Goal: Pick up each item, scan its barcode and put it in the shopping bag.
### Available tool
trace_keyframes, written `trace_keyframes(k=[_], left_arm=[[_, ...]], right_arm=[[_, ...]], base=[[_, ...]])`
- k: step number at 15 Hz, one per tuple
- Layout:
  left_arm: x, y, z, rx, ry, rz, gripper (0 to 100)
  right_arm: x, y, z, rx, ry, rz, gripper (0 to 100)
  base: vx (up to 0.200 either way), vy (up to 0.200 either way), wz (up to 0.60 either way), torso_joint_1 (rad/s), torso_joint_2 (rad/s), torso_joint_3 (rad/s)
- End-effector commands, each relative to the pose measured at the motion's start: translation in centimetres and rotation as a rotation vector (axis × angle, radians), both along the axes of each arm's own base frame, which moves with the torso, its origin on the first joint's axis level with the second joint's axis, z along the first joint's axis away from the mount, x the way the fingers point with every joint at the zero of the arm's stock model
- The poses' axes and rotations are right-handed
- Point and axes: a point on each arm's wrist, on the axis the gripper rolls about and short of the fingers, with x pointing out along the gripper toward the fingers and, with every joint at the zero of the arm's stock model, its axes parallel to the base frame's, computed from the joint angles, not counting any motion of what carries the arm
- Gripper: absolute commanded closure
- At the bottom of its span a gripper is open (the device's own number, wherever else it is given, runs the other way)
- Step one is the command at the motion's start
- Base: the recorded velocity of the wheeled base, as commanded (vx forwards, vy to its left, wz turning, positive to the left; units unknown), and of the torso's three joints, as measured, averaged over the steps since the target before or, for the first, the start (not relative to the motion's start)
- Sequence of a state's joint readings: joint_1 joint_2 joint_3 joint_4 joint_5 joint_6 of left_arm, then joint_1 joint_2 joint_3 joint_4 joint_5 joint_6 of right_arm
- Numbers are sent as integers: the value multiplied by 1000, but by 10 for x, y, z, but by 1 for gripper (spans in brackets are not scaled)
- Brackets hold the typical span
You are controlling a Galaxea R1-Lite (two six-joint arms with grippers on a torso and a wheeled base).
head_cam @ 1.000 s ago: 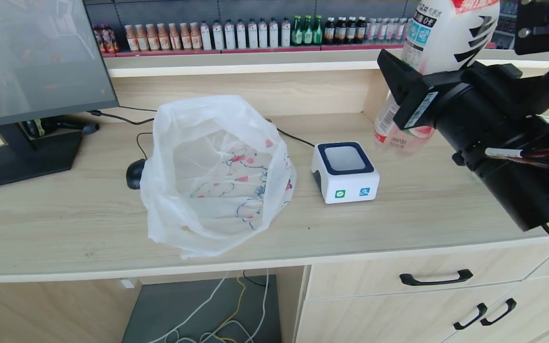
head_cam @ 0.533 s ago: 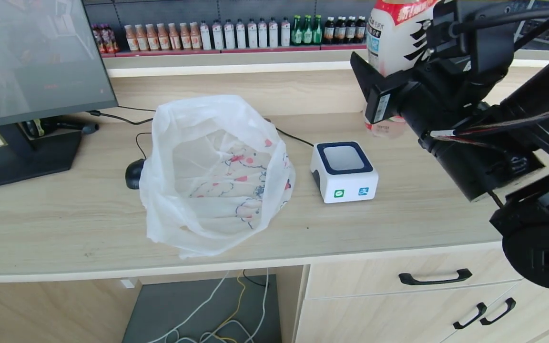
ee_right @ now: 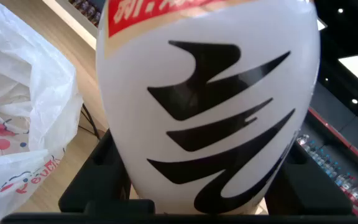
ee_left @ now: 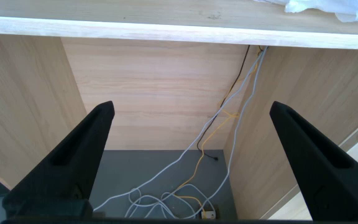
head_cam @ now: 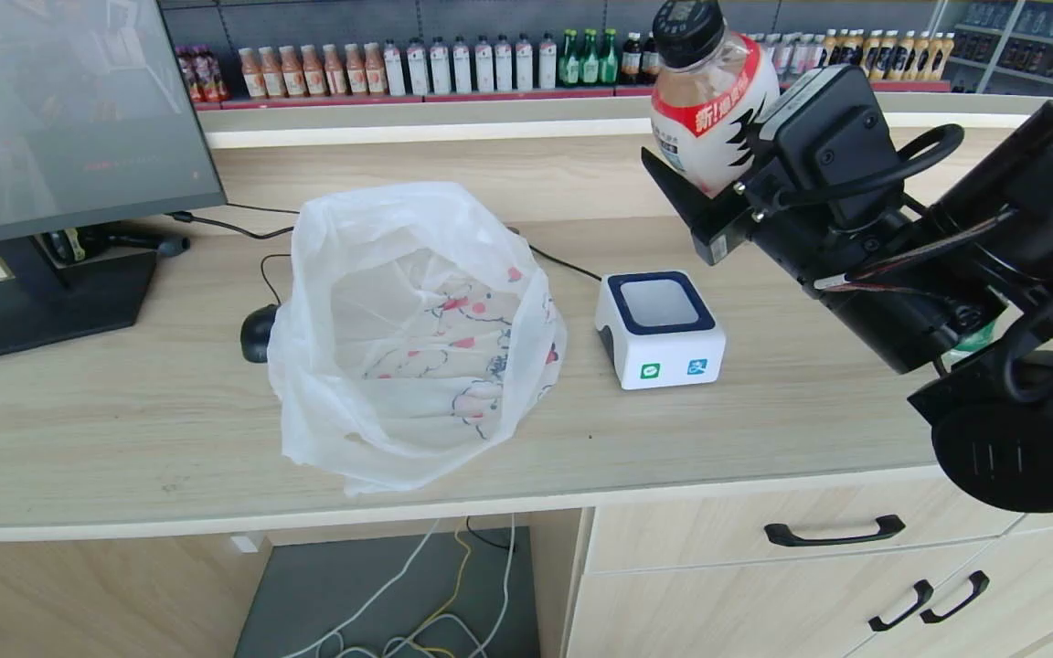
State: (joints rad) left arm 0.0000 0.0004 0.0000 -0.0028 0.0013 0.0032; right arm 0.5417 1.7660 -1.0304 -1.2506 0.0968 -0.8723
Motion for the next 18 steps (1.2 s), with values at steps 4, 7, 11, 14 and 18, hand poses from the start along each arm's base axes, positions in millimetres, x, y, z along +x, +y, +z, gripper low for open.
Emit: trace_keyframes(k=[4,7,11,14,18], left_arm=[[0,0,0,0,-1,0,0],[0,0,0,0,-1,0,0],[0,0,0,0,-1,0,0],[0,0,0,0,-1,0,0],[0,0,0,0,-1,0,0]], right_arm=[[21,-8,-15,-145,-52,54,100],[30,-7,-24,-244,-100,120,100],[39,-4,-40,-337,-128,238,100],[44,-6,-47,-377,-145,249,100],[49,-18,-56,-440,-164,233,100]], base=[[0,0,0,0,0,0],[0,0,0,0,0,0],[0,0,0,0,0,0],[0,0,0,0,0,0],[0,0,0,0,0,0]])
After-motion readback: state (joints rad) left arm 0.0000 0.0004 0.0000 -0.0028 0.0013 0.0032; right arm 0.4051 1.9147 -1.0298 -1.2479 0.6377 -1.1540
